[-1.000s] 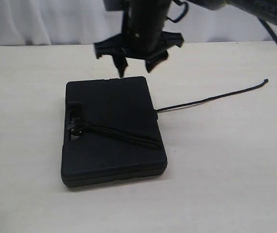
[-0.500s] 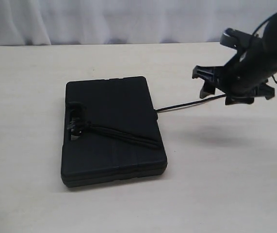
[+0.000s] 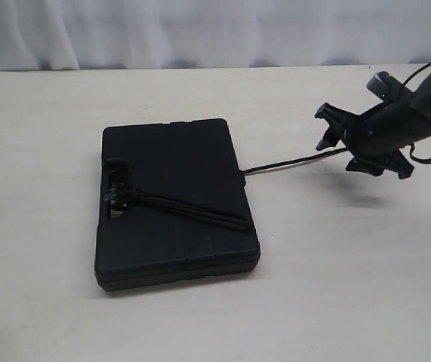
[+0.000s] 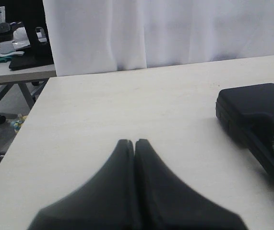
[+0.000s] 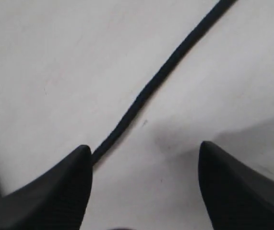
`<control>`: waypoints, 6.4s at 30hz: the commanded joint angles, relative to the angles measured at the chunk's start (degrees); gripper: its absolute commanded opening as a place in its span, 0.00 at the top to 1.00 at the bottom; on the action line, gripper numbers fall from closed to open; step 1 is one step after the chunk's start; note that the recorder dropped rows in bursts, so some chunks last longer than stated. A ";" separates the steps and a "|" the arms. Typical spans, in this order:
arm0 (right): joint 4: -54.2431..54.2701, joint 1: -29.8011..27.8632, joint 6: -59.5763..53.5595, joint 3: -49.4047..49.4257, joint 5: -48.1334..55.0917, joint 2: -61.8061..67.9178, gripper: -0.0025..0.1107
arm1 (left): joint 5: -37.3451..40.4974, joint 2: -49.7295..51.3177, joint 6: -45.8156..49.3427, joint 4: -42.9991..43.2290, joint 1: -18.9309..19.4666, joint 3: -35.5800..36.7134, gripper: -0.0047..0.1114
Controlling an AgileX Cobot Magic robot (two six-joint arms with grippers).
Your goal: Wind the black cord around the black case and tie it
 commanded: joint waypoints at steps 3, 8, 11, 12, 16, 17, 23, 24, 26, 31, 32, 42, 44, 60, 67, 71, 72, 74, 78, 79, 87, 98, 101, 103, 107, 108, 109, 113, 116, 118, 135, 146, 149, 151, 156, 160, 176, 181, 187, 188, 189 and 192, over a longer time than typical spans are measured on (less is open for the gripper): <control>3.64 -0.21 -1.07 -5.52 -0.90 6.46 0.44 | -0.32 -0.11 0.00 -0.12 -0.37 0.18 0.96; 4.12 -0.21 -1.21 -12.07 3.22 11.30 0.47 | -0.32 -0.11 0.00 -0.12 -0.37 0.18 0.96; 4.12 -0.21 -1.21 -15.24 5.14 13.62 0.55 | -0.32 -0.11 0.00 -0.12 -0.37 0.18 0.96; 4.12 -0.21 -1.35 -16.23 6.53 14.55 0.58 | -0.32 -0.11 0.00 -0.12 -0.37 0.18 0.96; 4.12 -0.21 -5.45 -20.26 12.63 18.27 0.71 | -0.32 -0.11 0.00 -0.12 -0.37 0.18 0.96; 4.12 0.03 -6.98 -21.50 14.08 19.23 0.74 | -0.32 -0.11 0.00 -0.12 -0.37 0.18 0.96; 1.83 6.48 -16.25 -25.87 16.61 23.20 0.94 | -0.32 -0.11 0.00 0.27 -0.37 0.18 0.96; -0.34 7.35 -16.25 -25.87 16.96 23.08 0.94 | -0.32 -0.11 0.00 0.27 -0.37 0.18 0.96; -6.21 8.36 -14.01 -25.87 18.90 22.66 0.94 | -0.32 -0.11 0.00 0.27 -0.37 0.18 0.96; -20.72 10.51 -3.35 -18.17 11.78 15.97 0.94 | -0.32 -0.11 0.00 0.27 -0.37 0.18 0.96; -20.53 11.14 -3.35 -16.32 8.99 14.32 0.94 | -0.32 -0.11 0.00 0.27 -0.37 0.18 0.96; -20.69 14.74 -6.79 -6.66 -1.80 6.56 0.94 | -0.32 -0.11 0.00 0.27 -0.37 0.18 0.96; -20.69 16.15 -8.47 -5.68 -3.31 6.01 0.94 | -0.32 -0.11 0.00 0.27 -0.37 0.18 0.96; -22.12 20.21 -8.48 -5.52 -8.83 5.65 0.94 | -0.32 -0.11 0.00 -0.07 -0.37 0.18 0.96; -22.28 20.21 -8.22 -3.48 -13.04 3.73 0.94 | -0.32 -0.11 0.00 -0.07 -0.37 0.18 0.96; -22.28 20.13 -9.89 1.09 -19.25 1.05 0.94 | -0.32 -0.11 0.00 -0.07 -0.37 0.18 0.96; -22.28 20.13 -10.39 2.30 -20.49 0.38 0.94 | -0.32 -0.11 0.00 -0.07 -0.37 0.18 0.96; -22.28 19.96 -11.74 4.41 -22.56 -0.74 0.94 | -0.32 -0.11 0.00 -0.07 -0.37 0.18 0.96; -22.28 18.42 -12.37 7.59 -24.02 -2.57 0.94 | -0.32 -0.11 0.00 -0.07 -0.37 0.18 0.96; -22.28 18.05 -12.66 8.23 -24.11 -2.88 0.94 | -0.32 -0.11 0.00 -0.07 -0.37 0.18 0.96; -22.28 16.99 -14.30 10.54 -23.35 -4.67 0.94 | -4.46 -0.11 0.00 6.46 -0.37 0.18 0.96; -22.28 16.99 -14.77 10.54 -23.03 -4.81 0.94 | -29.90 -0.11 -8.01 -18.83 -0.37 0.18 0.96; -22.28 16.99 -14.77 10.54 -23.14 -4.81 0.94 | -36.93 -0.11 -12.91 -19.13 -0.37 0.18 0.96; -22.28 16.99 -14.77 10.54 -23.57 -4.81 0.94 | -37.85 -0.11 -19.06 -12.28 -0.37 -0.10 0.96; -22.28 16.99 -14.77 10.54 -23.67 -4.81 0.94 | -38.73 5.09 -39.76 16.81 -0.37 -5.67 0.96; -22.28 16.99 -14.77 10.54 -23.67 -4.81 0.94 | -40.12 7.68 -45.81 24.42 -0.37 -7.39 0.96; -22.28 16.99 -14.77 10.54 -23.67 -4.81 0.94 | -42.13 10.55 -50.77 30.93 -0.37 -9.10 0.96; -22.28 16.99 -14.77 10.54 -23.67 -4.81 0.94 | -56.05 23.45 -54.41 48.88 -0.37 -15.45 0.96; -22.28 16.99 -14.77 10.54 -23.67 -4.81 0.94 | -65.97 33.83 -51.93 58.30 -0.37 -20.17 0.96; -22.28 16.99 -14.77 10.54 -23.67 -4.81 0.94 | -69.71 40.76 -50.23 59.90 -0.37 -22.92 0.96; -22.28 16.99 -14.77 10.54 -23.44 -4.81 0.94 | 1.64 88.59 -37.38 40.26 -1.50 -62.98 0.76; -22.28 16.99 -15.22 10.54 -22.37 -4.81 0.94 | 38.83 105.54 80.05 -49.12 -14.23 -75.95 0.66; -22.28 16.99 -15.64 10.54 -22.44 -4.81 0.94 | 34.42 107.93 84.87 -47.15 -23.27 -75.11 0.52; -22.28 16.99 -15.64 10.54 -22.44 -4.81 0.94 | 34.13 109.45 87.21 -46.46 -28.02 -75.11 0.51; -22.28 16.99 -15.63 10.54 -22.55 -4.81 0.94 | 32.18 113.44 86.47 -38.39 -35.57 -75.11 0.51; -22.28 16.99 -15.63 10.54 -22.55 -4.81 0.94 | 27.63 113.88 85.04 -37.05 -37.65 -75.11 0.51; -22.28 16.99 -15.63 10.54 -23.01 -4.81 0.94 | 18.44 114.05 68.18 -25.55 -37.64 -75.33 0.96; -22.28 16.99 -16.95 10.54 -24.12 -4.81 0.94 | 9.84 113.58 58.55 -25.08 -36.05 -75.33 0.96; -22.28 17.09 -20.10 10.54 -28.07 -4.81 0.94 | 0.80 113.58 43.52 -25.65 -30.85 -75.33 0.96; -22.28 17.09 -20.59 10.54 -28.59 -4.81 0.94 | -0.43 113.58 41.55 -25.65 -29.99 -75.33 0.96; -22.28 17.09 -20.98 10.54 -29.13 -4.81 0.94 | -1.17 113.58 40.41 -25.77 -29.18 -75.33 0.96; -23.57 17.09 -21.13 10.54 -31.23 -4.81 0.94 | -3.65 113.58 36.85 -25.77 -27.47 -75.33 0.96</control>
